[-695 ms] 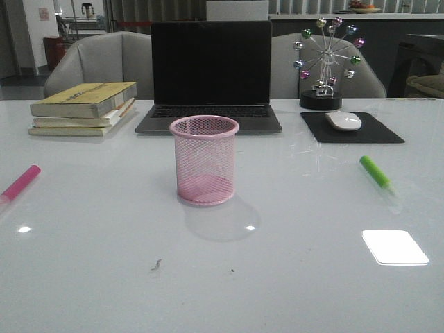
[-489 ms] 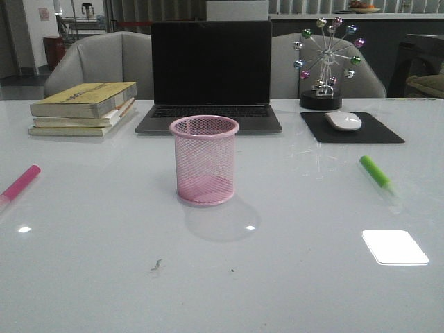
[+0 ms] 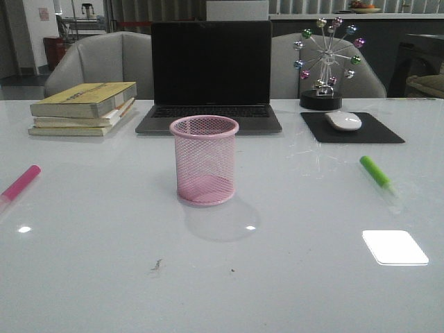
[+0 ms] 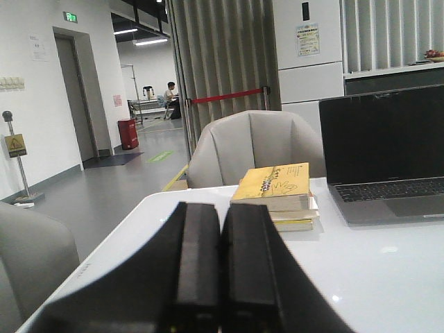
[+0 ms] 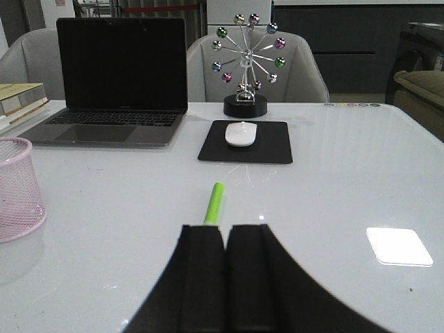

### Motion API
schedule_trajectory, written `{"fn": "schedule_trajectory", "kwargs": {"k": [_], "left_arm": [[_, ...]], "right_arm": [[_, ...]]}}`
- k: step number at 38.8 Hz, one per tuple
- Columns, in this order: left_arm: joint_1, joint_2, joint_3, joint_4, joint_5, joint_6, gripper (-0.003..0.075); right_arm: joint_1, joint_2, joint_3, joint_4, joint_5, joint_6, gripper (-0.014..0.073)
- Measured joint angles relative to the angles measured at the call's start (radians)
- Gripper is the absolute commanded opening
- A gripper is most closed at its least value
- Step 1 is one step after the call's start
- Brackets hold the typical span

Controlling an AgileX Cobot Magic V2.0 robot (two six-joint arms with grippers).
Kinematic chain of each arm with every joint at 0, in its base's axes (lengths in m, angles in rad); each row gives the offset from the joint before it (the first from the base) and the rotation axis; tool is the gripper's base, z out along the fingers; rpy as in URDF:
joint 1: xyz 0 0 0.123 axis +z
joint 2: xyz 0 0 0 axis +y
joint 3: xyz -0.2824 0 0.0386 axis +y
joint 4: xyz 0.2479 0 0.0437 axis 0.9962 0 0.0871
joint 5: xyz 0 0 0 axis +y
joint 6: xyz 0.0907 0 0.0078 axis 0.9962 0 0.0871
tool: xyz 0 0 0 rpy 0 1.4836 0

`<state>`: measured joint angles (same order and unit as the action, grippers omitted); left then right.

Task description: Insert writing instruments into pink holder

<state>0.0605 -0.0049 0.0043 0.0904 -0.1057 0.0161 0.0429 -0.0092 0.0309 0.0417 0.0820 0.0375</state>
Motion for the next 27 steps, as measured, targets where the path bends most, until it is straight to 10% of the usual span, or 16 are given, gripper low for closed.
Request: {"fn": "schedule_trajectory", "kwargs": {"k": [27], "left_arm": [[0.000,0.000,-0.080,-0.044,-0.001,0.000,0.0092]], "right_arm": [[0.000,0.000,-0.068,0.000,-0.136,0.000,0.0032]]}}
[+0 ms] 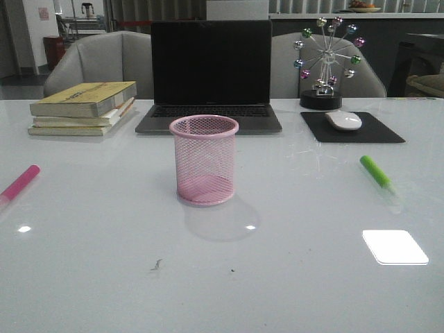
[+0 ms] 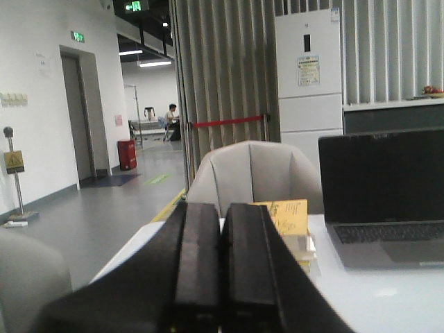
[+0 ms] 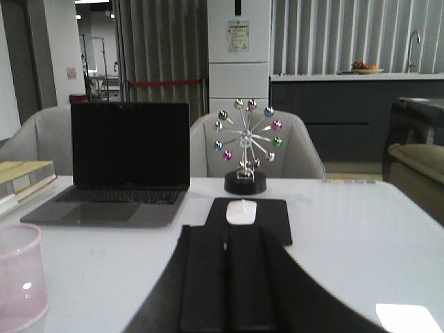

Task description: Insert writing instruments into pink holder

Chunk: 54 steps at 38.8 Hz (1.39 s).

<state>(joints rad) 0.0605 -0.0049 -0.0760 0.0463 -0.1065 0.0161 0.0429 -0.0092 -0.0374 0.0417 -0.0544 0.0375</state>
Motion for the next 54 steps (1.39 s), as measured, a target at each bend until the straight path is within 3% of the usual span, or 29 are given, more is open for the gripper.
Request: {"fn": "schedule_trajectory", "kwargs": {"k": [5,14,22,25,31,34,41,54], "left_arm": [[0.000,0.000,-0.107,0.000,0.072,0.000,0.0092],[0.000,0.096,-0.314,0.000,0.130,0.000,0.0092],[0.000,0.256,-0.453,0.000,0.152,0.000,0.0115],[0.000,0.328,-0.484,0.000,0.154,0.000,0.0174],[0.000,0.438,-0.496,-0.061,0.162,0.000,0.0433],[0.000,0.477,-0.496,-0.097,0.168,0.000,0.0524],[0.000,0.554,-0.496,-0.117,0.184,0.000,0.0518],[0.000,0.707,-0.496,-0.121,0.361,0.000,0.0518]], "right_arm": [[0.000,0.000,-0.108,-0.008,0.080,0.000,0.0094],[0.000,0.086,-0.257,-0.068,0.129,0.000,0.0296],[0.000,0.251,-0.341,-0.075,0.124,0.000,0.0318],[0.000,0.329,-0.382,-0.077,0.124,0.000,0.0318],[0.000,0.457,-0.468,-0.077,0.148,0.000,0.0343],[0.000,0.515,-0.507,-0.077,0.167,0.000,0.0386],[0.000,0.637,-0.549,-0.077,0.258,0.000,0.0475],[0.000,0.744,-0.549,-0.077,0.335,0.000,0.0475]]}}
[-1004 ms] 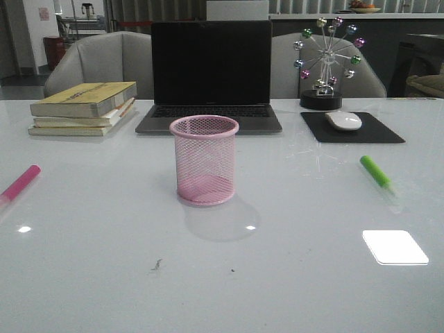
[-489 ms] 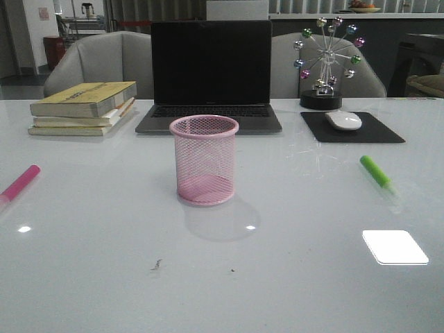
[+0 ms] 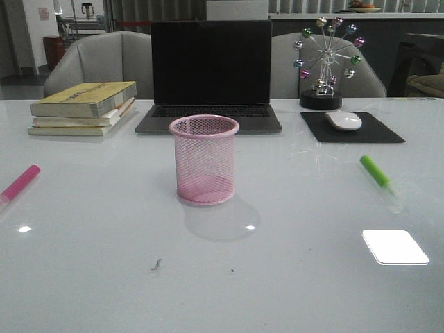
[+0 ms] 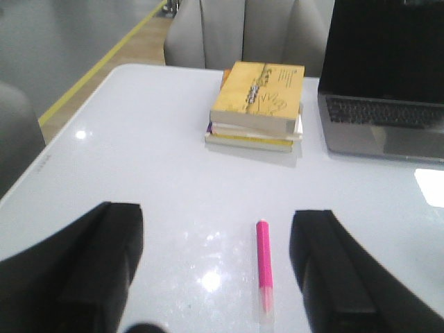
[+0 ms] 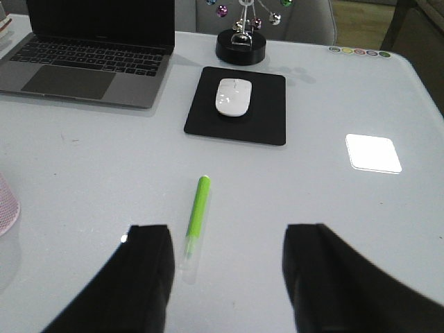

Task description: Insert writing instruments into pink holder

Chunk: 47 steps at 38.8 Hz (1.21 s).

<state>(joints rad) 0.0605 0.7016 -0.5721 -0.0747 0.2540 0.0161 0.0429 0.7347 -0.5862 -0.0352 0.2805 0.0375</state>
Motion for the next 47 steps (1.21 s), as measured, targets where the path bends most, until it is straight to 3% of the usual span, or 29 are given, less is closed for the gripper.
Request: {"fn": "schedule_trajectory", "kwargs": {"k": [24,33,47], "left_arm": [[-0.054,0.030,0.000,-0.002,-0.055,0.000,0.0476],[-0.054,0.030,0.000,-0.003,-0.055,0.000,0.0476],[-0.054,0.030,0.000,-0.003,-0.055,0.000,0.0476]], "right_arm": [[0.000,0.040,-0.024,0.042,0.113,0.000,0.0470],[0.000,0.241,-0.150,0.042,0.205,0.000,0.0470],[0.000,0.682,-0.510,0.073,0.366,0.000,0.0470]]}}
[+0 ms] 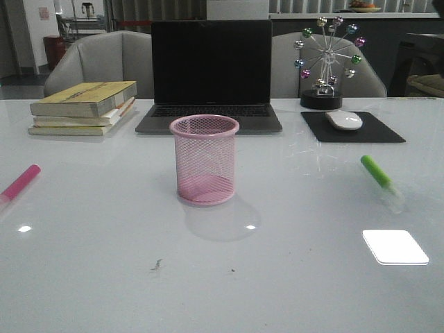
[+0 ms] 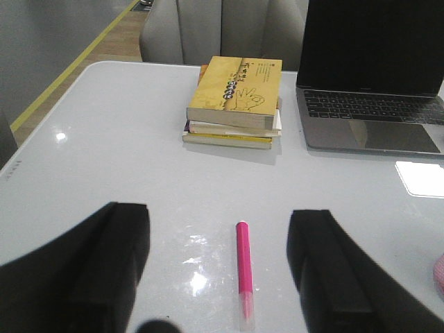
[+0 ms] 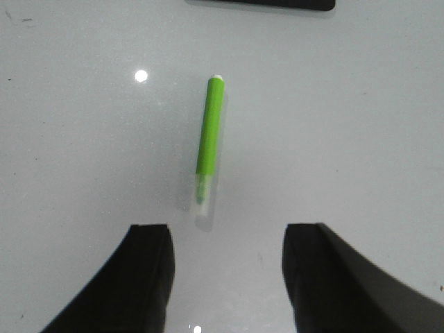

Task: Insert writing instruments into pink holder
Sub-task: 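Lower the right gripper onto the green marker and close on it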

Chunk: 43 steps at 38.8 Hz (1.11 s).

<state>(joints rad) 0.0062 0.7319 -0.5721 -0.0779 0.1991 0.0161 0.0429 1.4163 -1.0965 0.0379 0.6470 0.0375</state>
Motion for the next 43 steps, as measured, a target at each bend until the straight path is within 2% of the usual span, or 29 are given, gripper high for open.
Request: {"fn": "schedule_trajectory", "kwargs": {"k": [11,22,31,43], "left_arm": [[0.000,0.000,0.000,0.000,0.000,0.000,0.0476],[0.000,0.000,0.000,0.002,0.000,0.000,0.0476],[0.000,0.000,0.000,0.002,0.000,0.000,0.0476],[0.000,0.000,0.000,0.006,0.000,0.000,0.0476]], "right_arm": [[0.000,0.325,-0.329,0.014,0.159,0.000,0.0470],[0.000,0.562,-0.541,0.014,0.314,-0.015,0.0470],[0.000,0.678,-0.595,0.024,0.344,-0.017,0.0470],[0.000,0.739,-0.604,0.042,0.340,-0.018,0.0470]]}}
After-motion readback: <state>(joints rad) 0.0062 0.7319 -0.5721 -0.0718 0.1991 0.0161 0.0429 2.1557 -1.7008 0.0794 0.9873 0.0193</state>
